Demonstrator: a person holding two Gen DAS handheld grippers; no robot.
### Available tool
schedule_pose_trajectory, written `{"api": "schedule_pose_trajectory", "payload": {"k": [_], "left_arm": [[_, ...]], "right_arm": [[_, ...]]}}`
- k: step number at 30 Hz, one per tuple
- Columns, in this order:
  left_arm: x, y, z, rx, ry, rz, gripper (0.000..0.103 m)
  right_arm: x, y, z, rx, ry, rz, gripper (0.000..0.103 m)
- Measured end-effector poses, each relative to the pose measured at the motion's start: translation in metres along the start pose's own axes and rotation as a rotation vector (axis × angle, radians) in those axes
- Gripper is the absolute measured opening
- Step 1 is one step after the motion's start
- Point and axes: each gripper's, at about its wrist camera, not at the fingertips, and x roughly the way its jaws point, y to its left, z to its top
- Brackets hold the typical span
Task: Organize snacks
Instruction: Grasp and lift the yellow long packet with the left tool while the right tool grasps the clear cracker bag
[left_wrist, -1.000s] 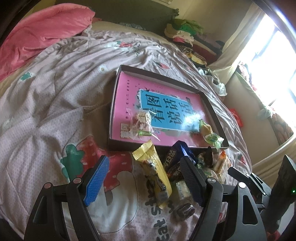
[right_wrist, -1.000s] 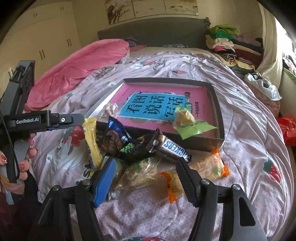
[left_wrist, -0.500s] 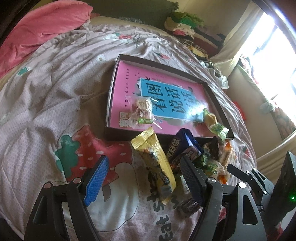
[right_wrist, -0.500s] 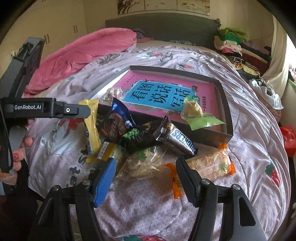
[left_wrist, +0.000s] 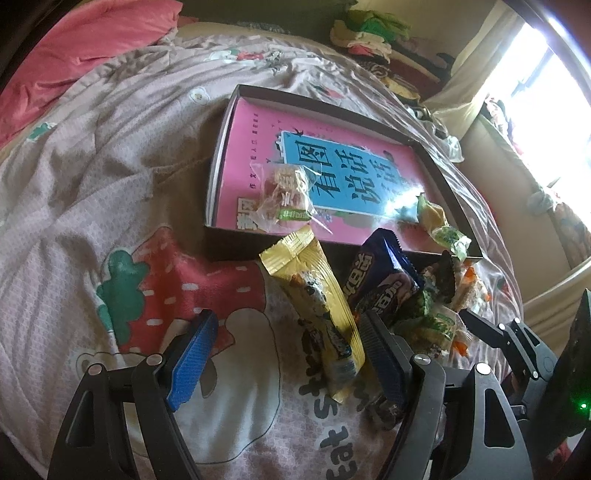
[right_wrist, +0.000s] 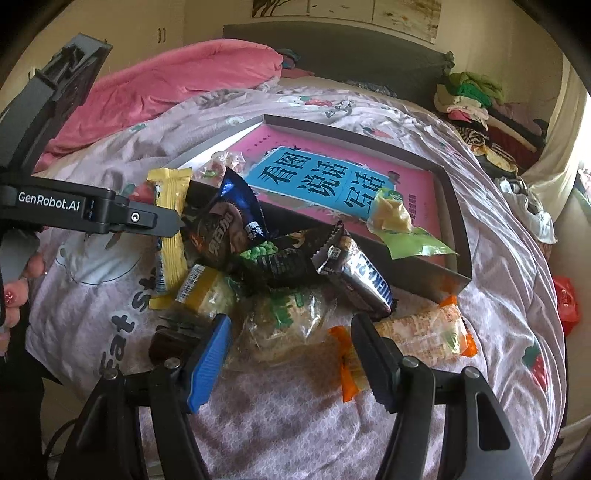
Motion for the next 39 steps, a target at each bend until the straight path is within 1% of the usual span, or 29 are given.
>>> {"api": "schedule_pose_trajectory", "payload": {"k": [4,6,7,8,11,16,18,19,21,24,30,36,39], "left_arm": [[0.004,-0.002,-0.001,0.001,0.003,-0.012,0.077],[0.005,-0.003,-0.001,0.002,0.003,-0.016,0.07],[0.006,-0.003,-0.002,0.005,0.008,-0.02,0.068],[0.007,-0.004,-0.002,0.006,0.012,-0.026,0.065],[0.01,-0.006,-0.002,0.008,0.019,-0.033,0.062],[0.015,-0.008,-0.003,0.012,0.02,-0.049,0.054],[0.018,-0.009,-0.004,0.016,0.022,-0.048,0.044],[0.019,-0.01,-0.004,0.02,0.022,-0.058,0.041],[0.02,-0.009,-0.004,0.017,0.023,-0.078,0.03],[0.018,-0.011,-0.005,0.03,0.016,-0.084,0.026],[0.009,-0.01,-0.003,0.022,0.019,-0.099,0.02],[-0.004,-0.008,0.002,0.011,-0.008,-0.109,0.017],[-0.011,-0.007,0.004,0.003,-0.035,-0.109,0.016]], "right_arm": [[0.005,0.003,0.0,-0.013,-0.003,-0.004,0.066],[0.007,0.004,0.001,-0.021,-0.004,-0.005,0.065],[0.008,0.005,0.001,-0.024,-0.006,-0.001,0.062],[0.01,0.005,0.001,-0.024,-0.002,0.015,0.057],[0.015,0.008,-0.001,-0.031,0.004,0.003,0.053],[0.012,0.001,-0.002,0.008,-0.01,0.034,0.049],[0.01,-0.004,-0.002,0.035,-0.011,0.054,0.048],[0.009,-0.006,-0.002,0.046,-0.012,0.062,0.048],[0.006,-0.01,-0.003,0.069,-0.014,0.078,0.048],[0.0,-0.017,-0.004,0.111,-0.016,0.107,0.048],[-0.011,-0.026,-0.004,0.166,-0.037,0.151,0.048],[-0.018,-0.031,-0.004,0.196,-0.064,0.173,0.048],[-0.023,-0.034,-0.003,0.204,-0.086,0.178,0.048]]}}
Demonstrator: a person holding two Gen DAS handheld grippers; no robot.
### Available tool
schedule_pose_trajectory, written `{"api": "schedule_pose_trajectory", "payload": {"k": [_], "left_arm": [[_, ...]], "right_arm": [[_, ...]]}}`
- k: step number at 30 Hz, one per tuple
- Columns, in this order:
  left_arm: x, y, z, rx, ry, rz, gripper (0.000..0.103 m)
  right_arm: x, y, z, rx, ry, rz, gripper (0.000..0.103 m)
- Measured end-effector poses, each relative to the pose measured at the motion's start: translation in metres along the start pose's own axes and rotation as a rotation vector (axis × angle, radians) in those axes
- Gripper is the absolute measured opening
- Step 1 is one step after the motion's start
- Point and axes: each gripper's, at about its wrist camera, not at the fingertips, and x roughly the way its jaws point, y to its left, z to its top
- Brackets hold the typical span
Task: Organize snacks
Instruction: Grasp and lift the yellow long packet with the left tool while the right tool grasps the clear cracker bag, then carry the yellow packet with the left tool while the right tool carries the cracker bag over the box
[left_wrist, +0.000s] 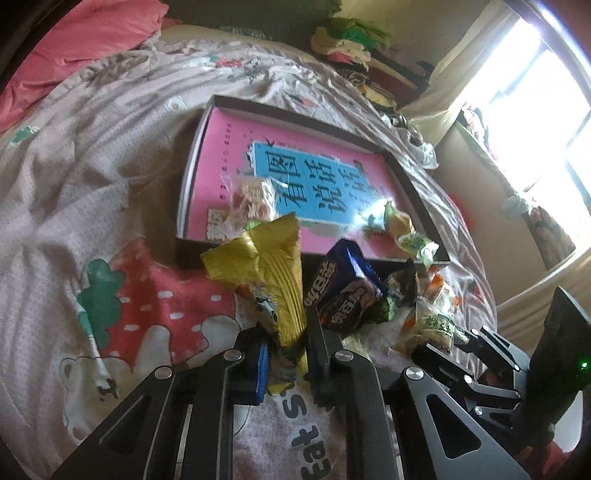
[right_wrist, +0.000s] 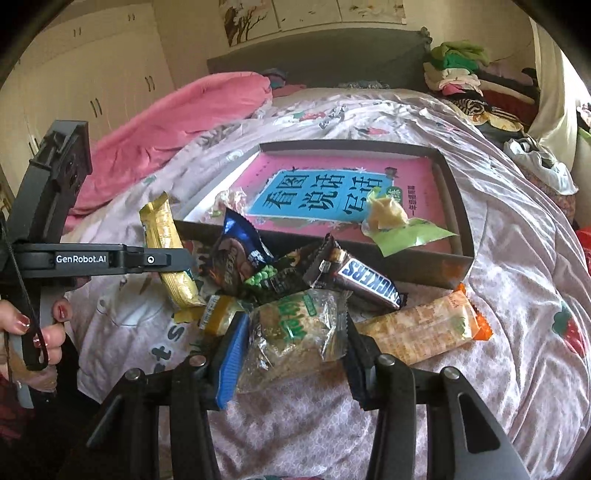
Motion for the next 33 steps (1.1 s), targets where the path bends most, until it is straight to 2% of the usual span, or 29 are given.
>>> {"api": "schedule_pose_trajectory", "payload": {"k": [15,33], "left_arm": [[-0.036,0.005,0.015,-0.003,-0.136,0.022,0.016],[-0.045,0.002,0.024,0.0,-0.194,0.02,0.016]], "right_arm": [[-0.017,-0.008,0.012,0.06,-0.081,0.013,0.048],[-0.027,-0.026,0.021,0.113,-0.139,-0.029,0.048]]}}
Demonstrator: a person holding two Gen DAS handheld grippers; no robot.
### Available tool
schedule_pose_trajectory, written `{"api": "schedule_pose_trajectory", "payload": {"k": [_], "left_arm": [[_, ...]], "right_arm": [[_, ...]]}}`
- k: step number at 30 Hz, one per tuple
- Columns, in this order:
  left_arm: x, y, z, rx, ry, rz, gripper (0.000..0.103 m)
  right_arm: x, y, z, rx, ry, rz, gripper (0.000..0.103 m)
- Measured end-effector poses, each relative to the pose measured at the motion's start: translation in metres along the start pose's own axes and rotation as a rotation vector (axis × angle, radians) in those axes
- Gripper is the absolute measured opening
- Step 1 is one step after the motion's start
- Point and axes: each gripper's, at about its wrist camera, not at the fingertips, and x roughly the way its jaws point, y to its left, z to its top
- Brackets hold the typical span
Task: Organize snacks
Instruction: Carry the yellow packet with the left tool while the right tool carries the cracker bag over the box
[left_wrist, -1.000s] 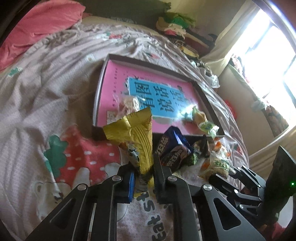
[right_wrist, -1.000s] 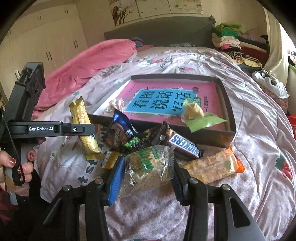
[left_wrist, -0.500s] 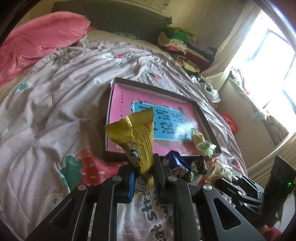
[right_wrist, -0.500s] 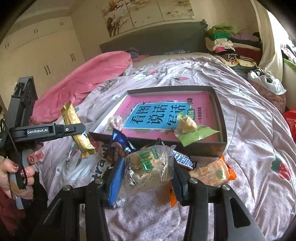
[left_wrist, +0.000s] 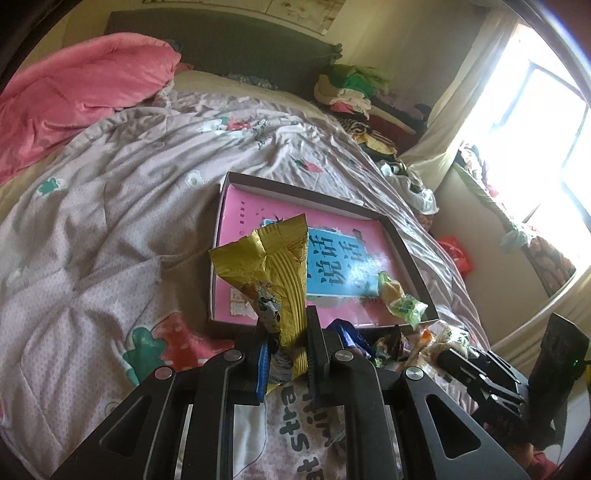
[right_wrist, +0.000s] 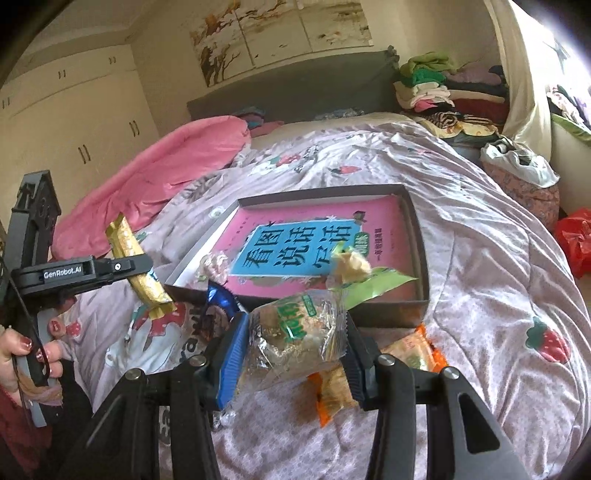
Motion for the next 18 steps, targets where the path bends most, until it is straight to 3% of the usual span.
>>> {"api": "schedule_pose_trajectory", "payload": {"k": [18], "left_arm": [[0.009,-0.009,0.009,0.018,-0.008,0.001,0.016]], "right_arm": [[-0.002,-0.022,0.012,0.062,-0.04,-0.071,0.048]]}}
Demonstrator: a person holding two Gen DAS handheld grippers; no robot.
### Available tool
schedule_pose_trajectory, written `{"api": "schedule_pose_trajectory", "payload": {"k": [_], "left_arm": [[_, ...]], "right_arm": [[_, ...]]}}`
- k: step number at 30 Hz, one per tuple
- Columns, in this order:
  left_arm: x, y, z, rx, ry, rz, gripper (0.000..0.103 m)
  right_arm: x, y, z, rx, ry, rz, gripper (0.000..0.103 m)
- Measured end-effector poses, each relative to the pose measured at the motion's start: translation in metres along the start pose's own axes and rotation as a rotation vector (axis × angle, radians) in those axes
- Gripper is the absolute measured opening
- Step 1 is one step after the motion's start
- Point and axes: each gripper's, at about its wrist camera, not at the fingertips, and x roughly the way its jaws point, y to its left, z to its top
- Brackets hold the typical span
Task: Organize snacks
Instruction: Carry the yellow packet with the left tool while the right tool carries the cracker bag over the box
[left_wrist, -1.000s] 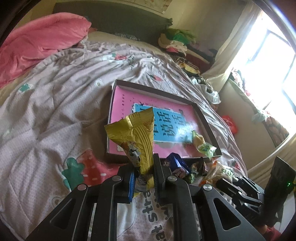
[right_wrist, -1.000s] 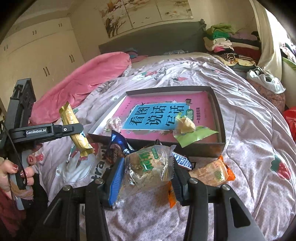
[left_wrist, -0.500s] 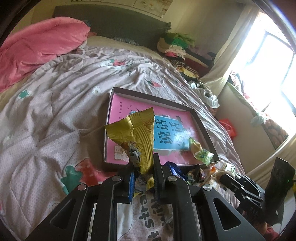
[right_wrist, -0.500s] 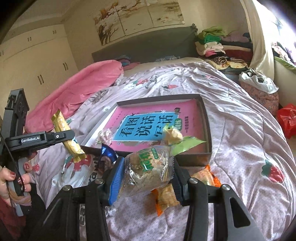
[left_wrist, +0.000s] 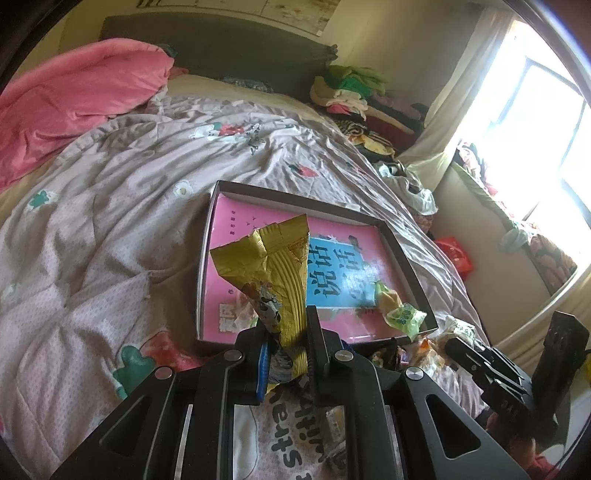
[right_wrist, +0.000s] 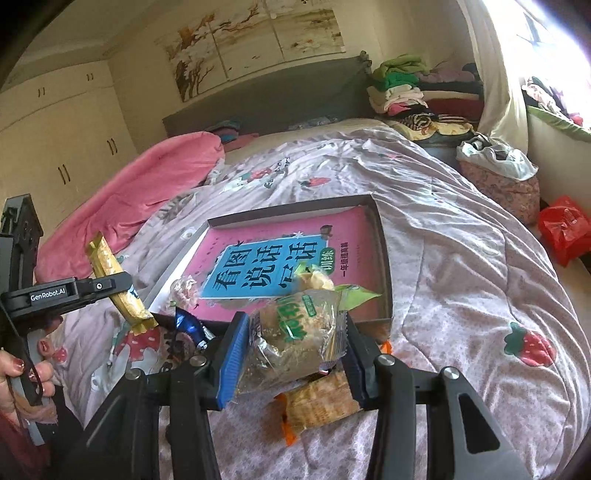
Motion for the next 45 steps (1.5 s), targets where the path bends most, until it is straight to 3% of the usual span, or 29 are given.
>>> {"api": "schedule_pose_trajectory", "payload": {"k": [45], "left_arm": [[0.061,-0.011,0.017,0.019,0.031,-0.025,0.016]], "right_arm": [[0.038,-0.02,0.008,0.028,0.032,-0.055,0.048]]}}
